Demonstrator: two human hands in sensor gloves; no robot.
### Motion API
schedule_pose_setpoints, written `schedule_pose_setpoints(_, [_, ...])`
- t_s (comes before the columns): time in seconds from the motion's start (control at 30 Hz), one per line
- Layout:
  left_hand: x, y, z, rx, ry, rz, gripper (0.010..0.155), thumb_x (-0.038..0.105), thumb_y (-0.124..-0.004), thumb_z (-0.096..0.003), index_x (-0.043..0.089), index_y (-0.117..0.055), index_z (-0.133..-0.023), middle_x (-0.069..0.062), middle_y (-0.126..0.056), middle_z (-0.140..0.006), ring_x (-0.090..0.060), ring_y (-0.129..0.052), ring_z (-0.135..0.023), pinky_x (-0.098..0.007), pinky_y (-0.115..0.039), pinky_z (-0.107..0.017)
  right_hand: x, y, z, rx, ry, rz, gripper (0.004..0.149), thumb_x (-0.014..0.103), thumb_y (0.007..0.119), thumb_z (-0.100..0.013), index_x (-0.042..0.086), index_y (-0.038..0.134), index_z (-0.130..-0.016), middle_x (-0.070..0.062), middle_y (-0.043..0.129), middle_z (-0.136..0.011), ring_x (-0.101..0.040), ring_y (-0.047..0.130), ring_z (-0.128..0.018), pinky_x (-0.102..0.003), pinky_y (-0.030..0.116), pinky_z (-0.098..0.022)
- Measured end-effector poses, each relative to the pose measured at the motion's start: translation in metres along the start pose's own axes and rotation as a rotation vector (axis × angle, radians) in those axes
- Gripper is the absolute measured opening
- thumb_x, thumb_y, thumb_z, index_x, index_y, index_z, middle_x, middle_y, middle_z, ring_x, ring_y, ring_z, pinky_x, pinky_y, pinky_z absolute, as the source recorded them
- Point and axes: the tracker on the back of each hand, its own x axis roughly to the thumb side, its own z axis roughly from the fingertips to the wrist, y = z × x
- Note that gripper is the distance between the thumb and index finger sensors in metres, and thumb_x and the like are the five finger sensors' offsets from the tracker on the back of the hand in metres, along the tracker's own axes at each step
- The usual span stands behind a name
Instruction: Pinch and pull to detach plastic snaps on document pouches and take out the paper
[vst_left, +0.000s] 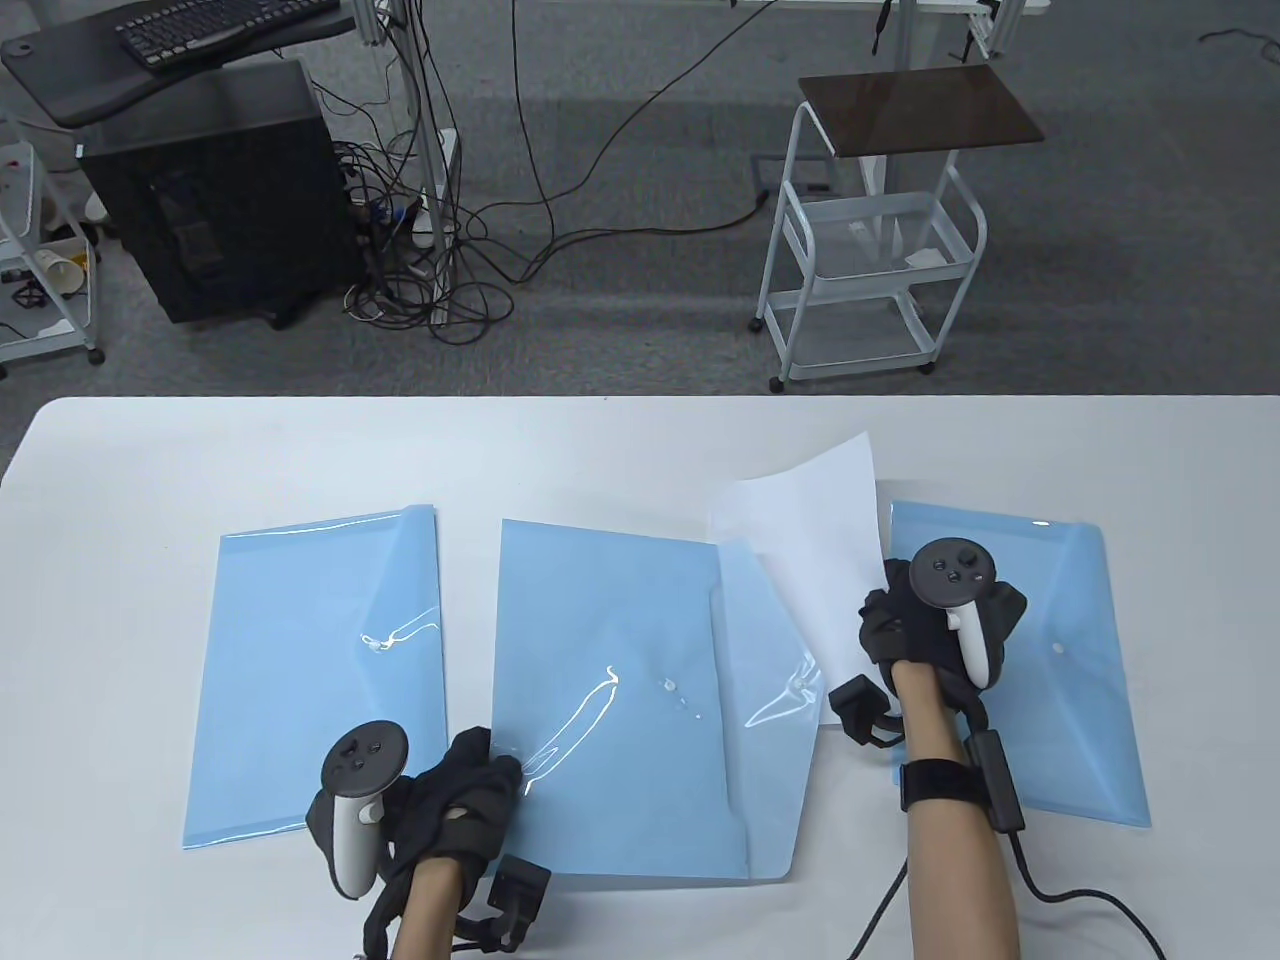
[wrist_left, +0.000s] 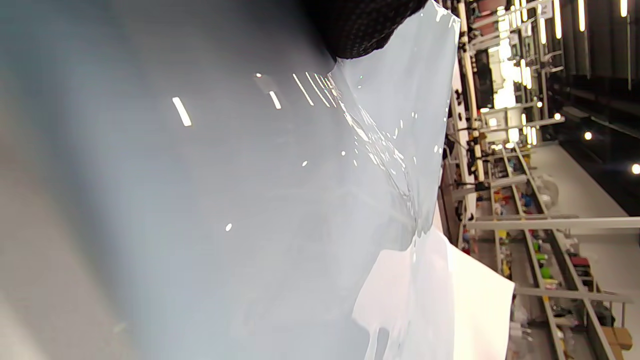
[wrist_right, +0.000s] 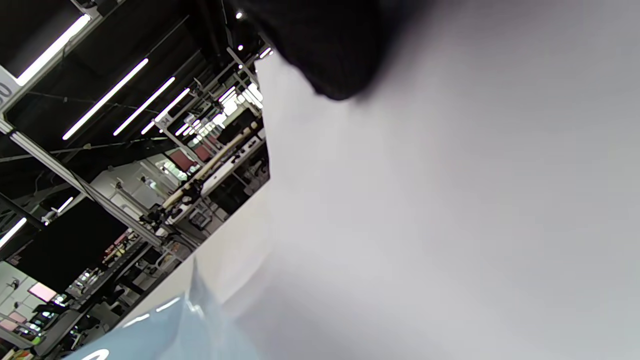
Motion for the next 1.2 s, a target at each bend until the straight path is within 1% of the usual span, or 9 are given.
schedule_pose_setpoints(0.33, [-0.001,-0.003,-0.004,-0.01,0.019,-0.023,0.047,0.02,-0.07,-0.0545,0.01,-0.06,-0.099,-0.009,-0.091,-0.081,-0.022,-0.106,-0.045,-0.033,-0.094,-0.033,0.0,0.029,-0.017,0.018,0.042,0.097,0.055,0.017,0.084,-0.051,-0.003,0.068,-0.1,-0.022,0.099,-0.075,-0.036,0.105,-0.044,-0.048,0.092,-0.026])
schedule_pose_setpoints(0.5, [-0.001,-0.002,-0.005,-0.008,0.02,-0.018,0.047,0.02,-0.07,-0.0547,0.01,-0.06,-0.099,-0.009,-0.091,-0.081,-0.022,-0.106,-0.046,-0.033,-0.094,-0.033,-0.005,0.028,-0.015,-0.001,0.077,0.106,0.057,0.018,0.085,-0.052,-0.006,0.067,-0.1,-0.022,0.099,-0.075,-0.035,0.106,-0.043,-0.047,0.094,-0.025])
schedule_pose_setpoints(0.57, [-0.001,-0.001,-0.005,-0.007,0.018,-0.013,0.047,0.02,-0.07,-0.0548,0.01,-0.06,-0.099,-0.009,-0.091,-0.081,-0.022,-0.106,-0.046,-0.033,-0.094,-0.033,-0.006,0.025,-0.012,0.001,0.079,0.112,0.059,0.02,0.084,-0.052,-0.007,0.066,-0.101,-0.024,0.098,-0.076,-0.037,0.106,-0.044,-0.047,0.094,-0.025])
schedule_pose_setpoints(0.63, [-0.001,-0.001,-0.005,-0.008,0.015,-0.01,0.047,0.02,-0.07,-0.0547,0.011,-0.06,-0.099,-0.009,-0.091,-0.081,-0.022,-0.106,-0.046,-0.033,-0.094,-0.033,-0.007,0.021,-0.008,0.004,0.067,0.109,0.063,0.024,0.084,-0.053,-0.007,0.062,-0.103,-0.027,0.095,-0.081,-0.042,0.104,-0.05,-0.053,0.092,-0.03])
schedule_pose_setpoints(0.7, [-0.001,-0.001,-0.005,-0.009,0.012,-0.002,0.047,0.021,-0.07,-0.0548,0.011,-0.06,-0.099,-0.009,-0.091,-0.081,-0.022,-0.106,-0.046,-0.033,-0.094,-0.033,-0.007,0.015,-0.004,-0.006,0.06,0.105,0.065,0.024,0.083,-0.053,-0.007,0.059,-0.105,-0.03,0.091,-0.087,-0.048,0.1,-0.058,-0.058,0.088,-0.036])
schedule_pose_setpoints(0.83, [0.0,0.0,-0.003,-0.014,-0.002,0.012,0.047,0.021,-0.07,-0.0548,0.011,-0.06,-0.099,-0.009,-0.091,-0.082,-0.022,-0.106,-0.046,-0.033,-0.094,-0.033,-0.007,-0.003,0.008,-0.042,0.043,0.094,0.065,0.026,0.082,-0.054,-0.006,0.057,-0.106,-0.033,0.084,-0.093,-0.052,0.094,-0.066,-0.062,0.084,-0.041])
schedule_pose_setpoints(1.0, [0.002,0.0,0.0,-0.022,-0.019,0.031,0.047,0.021,-0.07,-0.0549,0.011,-0.06,-0.099,-0.008,-0.091,-0.082,-0.022,-0.106,-0.046,-0.033,-0.094,-0.033,-0.004,-0.022,0.031,-0.118,-0.018,0.124,0.064,0.029,0.076,-0.057,-0.004,0.055,-0.107,-0.04,0.066,-0.104,-0.063,0.075,-0.081,-0.07,0.073,-0.049])
schedule_pose_setpoints(1.07, [0.002,-0.001,0.0,-0.03,-0.025,0.041,0.047,0.02,-0.07,-0.0549,0.011,-0.06,-0.099,-0.009,-0.091,-0.082,-0.022,-0.106,-0.046,-0.033,-0.094,-0.033,-0.003,-0.024,0.042,-0.111,-0.05,0.101,0.061,0.027,0.074,-0.058,-0.004,0.056,-0.107,-0.04,0.066,-0.105,-0.062,0.075,-0.081,-0.069,0.074,-0.05])
schedule_pose_setpoints(1.2, [0.003,-0.002,0.002,-0.04,-0.04,0.05,0.046,0.021,-0.07,-0.0548,0.011,-0.06,-0.099,-0.008,-0.091,-0.082,-0.021,-0.106,-0.046,-0.032,-0.094,-0.033,-0.006,-0.02,0.063,0.016,-0.089,-0.014,0.057,0.025,0.07,-0.058,-0.006,0.06,-0.105,-0.038,0.08,-0.097,-0.056,0.09,-0.07,-0.061,0.084,-0.043])
